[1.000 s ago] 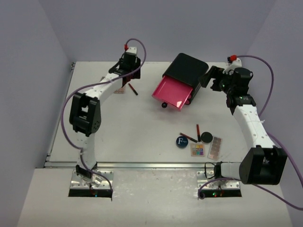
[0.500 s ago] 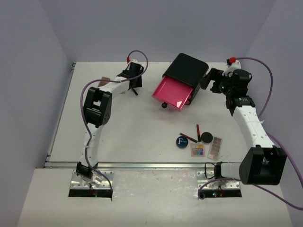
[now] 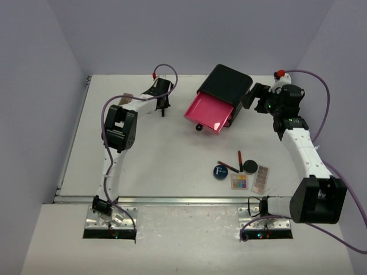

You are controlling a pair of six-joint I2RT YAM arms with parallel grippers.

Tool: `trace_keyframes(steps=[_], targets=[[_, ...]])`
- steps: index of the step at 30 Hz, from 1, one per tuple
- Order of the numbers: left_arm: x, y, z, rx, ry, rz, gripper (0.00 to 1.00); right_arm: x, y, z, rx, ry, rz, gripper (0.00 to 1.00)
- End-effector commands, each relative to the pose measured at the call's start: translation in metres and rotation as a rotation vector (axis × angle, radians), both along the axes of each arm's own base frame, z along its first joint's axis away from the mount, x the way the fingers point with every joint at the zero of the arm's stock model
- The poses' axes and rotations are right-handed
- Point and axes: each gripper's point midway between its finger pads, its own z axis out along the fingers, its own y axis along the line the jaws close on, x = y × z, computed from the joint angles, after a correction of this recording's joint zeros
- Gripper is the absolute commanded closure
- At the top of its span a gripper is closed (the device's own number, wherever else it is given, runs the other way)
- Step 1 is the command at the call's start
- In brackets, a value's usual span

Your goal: Organize the makeup

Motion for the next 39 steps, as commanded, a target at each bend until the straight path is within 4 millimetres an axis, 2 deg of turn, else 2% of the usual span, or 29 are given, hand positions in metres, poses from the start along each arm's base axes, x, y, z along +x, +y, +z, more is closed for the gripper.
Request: trace_keyframes(steps=[1, 3, 5, 8, 11, 12, 14, 15, 16, 18, 20, 23, 26, 29, 31, 37, 39], targets=[[-0.027, -0.001, -0.003, -0.089, 0.116, -0.025, 1.0, 0.004, 0.003, 0.014, -0.001, -0.056, 0.015, 0.08], [-0.023, -0.007, 0.02, -0.124, 0.082, -0.047, 1.0, 0.003, 0.003, 0.017, -0.002, -0.064, 0.014, 0.08], [-0.014, -0.01, 0.059, -0.142, -0.003, -0.08, 1.0, 0.001, 0.003, 0.021, -0.003, -0.073, 0.015, 0.08], [-0.005, -0.017, 0.141, -0.169, -0.181, -0.149, 1.0, -0.002, 0.004, 0.026, -0.003, -0.084, 0.022, 0.07], [-0.002, -0.026, 0.207, -0.161, -0.324, -0.232, 1.0, -0.005, 0.009, 0.029, 0.008, -0.089, 0.049, 0.07], [-0.001, -0.03, 0.238, -0.136, -0.393, -0.287, 1.0, -0.006, 0.012, 0.031, 0.015, -0.091, 0.061, 0.07], [-0.01, -0.052, 0.277, -0.093, -0.487, -0.389, 1.0, -0.007, 0.014, 0.032, 0.029, -0.089, 0.07, 0.07], [-0.015, -0.058, 0.296, -0.003, -0.544, -0.47, 1.0, -0.008, 0.014, 0.032, 0.033, -0.087, 0.074, 0.07], [-0.024, -0.072, 0.302, 0.064, -0.571, -0.545, 1.0, -0.008, 0.015, 0.032, 0.034, -0.087, 0.074, 0.07], [-0.051, -0.115, 0.304, 0.165, -0.611, -0.697, 1.0, -0.009, 0.014, 0.032, 0.036, -0.088, 0.069, 0.07], [-0.078, -0.144, 0.297, 0.247, -0.648, -0.84, 1.0, -0.01, 0.012, 0.034, 0.036, -0.091, 0.053, 0.06], [-0.105, -0.172, 0.283, 0.345, -0.663, -0.992, 1.0, -0.01, 0.007, 0.036, 0.026, -0.094, 0.026, 0.06], [-0.12, -0.198, 0.265, 0.396, -0.644, -1.109, 1.0, -0.016, 0.0, 0.027, -0.009, -0.057, -0.003, 0.06], [-0.128, -0.217, 0.251, 0.506, -0.646, -1.199, 1.0, -0.021, -0.005, 0.023, -0.029, -0.056, -0.023, 0.05], [-0.125, -0.224, 0.235, 0.594, -0.631, -1.234, 1.0, -0.025, -0.004, 0.016, -0.034, -0.046, -0.017, 0.05], [-0.116, -0.233, 0.216, 0.726, -0.66, -1.307, 1.0, -0.03, -0.002, 0.01, -0.036, -0.039, -0.004, 0.05], [-0.116, -0.239, 0.206, 0.768, -0.656, -1.34, 0.95, -0.03, 0.002, 0.007, -0.024, -0.028, 0.017, 0.05]])
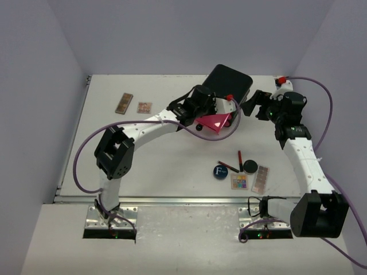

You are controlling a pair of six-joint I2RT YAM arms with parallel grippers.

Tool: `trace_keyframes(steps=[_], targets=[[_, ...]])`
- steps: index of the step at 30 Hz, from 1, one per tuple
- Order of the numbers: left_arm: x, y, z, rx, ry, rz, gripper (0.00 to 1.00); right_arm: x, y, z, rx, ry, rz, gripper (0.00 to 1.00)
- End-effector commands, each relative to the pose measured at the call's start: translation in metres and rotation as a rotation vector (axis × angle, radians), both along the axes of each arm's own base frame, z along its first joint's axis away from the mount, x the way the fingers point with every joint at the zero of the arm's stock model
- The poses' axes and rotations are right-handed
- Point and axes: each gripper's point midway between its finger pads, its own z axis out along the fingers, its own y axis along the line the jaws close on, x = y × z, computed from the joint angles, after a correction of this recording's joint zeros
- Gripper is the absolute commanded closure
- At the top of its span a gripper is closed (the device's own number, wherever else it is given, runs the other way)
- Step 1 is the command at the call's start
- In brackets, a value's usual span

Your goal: Organize the makeup

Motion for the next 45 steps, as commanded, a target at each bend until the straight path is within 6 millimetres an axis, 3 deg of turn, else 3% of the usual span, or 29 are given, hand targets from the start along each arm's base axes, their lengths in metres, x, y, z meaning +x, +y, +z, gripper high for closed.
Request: trace_keyframes(steps=[1, 11, 15, 19, 27, 31, 33, 37, 41, 45], targets=[[0.006, -0.015, 0.009, 0.074, -0.147, -0.069, 0.94, 0.0, 0.002, 0.006, -0.01, -0.029, 0.021, 0.05], [-0.003, -0.023, -0.022, 0.126, -0.13, -0.089, 0.9, -0.008, -0.016, -0.019, -0.023, 0.055, -0.098, 0.01], [0.001, -0.023, -0.022, 0.131, -0.141, -0.074, 0.58, -0.014, -0.023, -0.034, -0.05, 0.104, -0.131, 0.01], [0.004, -0.023, -0.004, 0.103, -0.162, -0.05, 0.4, -0.017, -0.017, -0.054, -0.056, 0.152, -0.079, 0.01], [0.004, -0.004, 0.054, 0.016, -0.224, 0.063, 0.38, -0.033, -0.01, -0.09, -0.028, 0.237, -0.051, 0.01], [0.001, 0.033, 0.122, -0.104, -0.308, 0.235, 0.35, -0.039, -0.006, -0.1, -0.033, 0.248, -0.025, 0.01], [-0.006, 0.053, 0.139, -0.142, -0.3, 0.291, 0.32, -0.043, -0.005, -0.104, -0.038, 0.258, -0.01, 0.02], [-0.019, 0.101, 0.154, -0.231, -0.229, 0.41, 0.27, -0.05, 0.002, -0.111, -0.028, 0.278, 0.032, 0.07], [-0.011, 0.181, 0.148, -0.345, -0.119, 0.588, 0.27, -0.053, 0.009, -0.114, -0.007, 0.288, 0.056, 0.11], [-0.025, 0.25, 0.115, -0.421, -0.047, 0.727, 0.27, -0.054, 0.017, -0.118, -0.025, 0.297, 0.07, 0.13]])
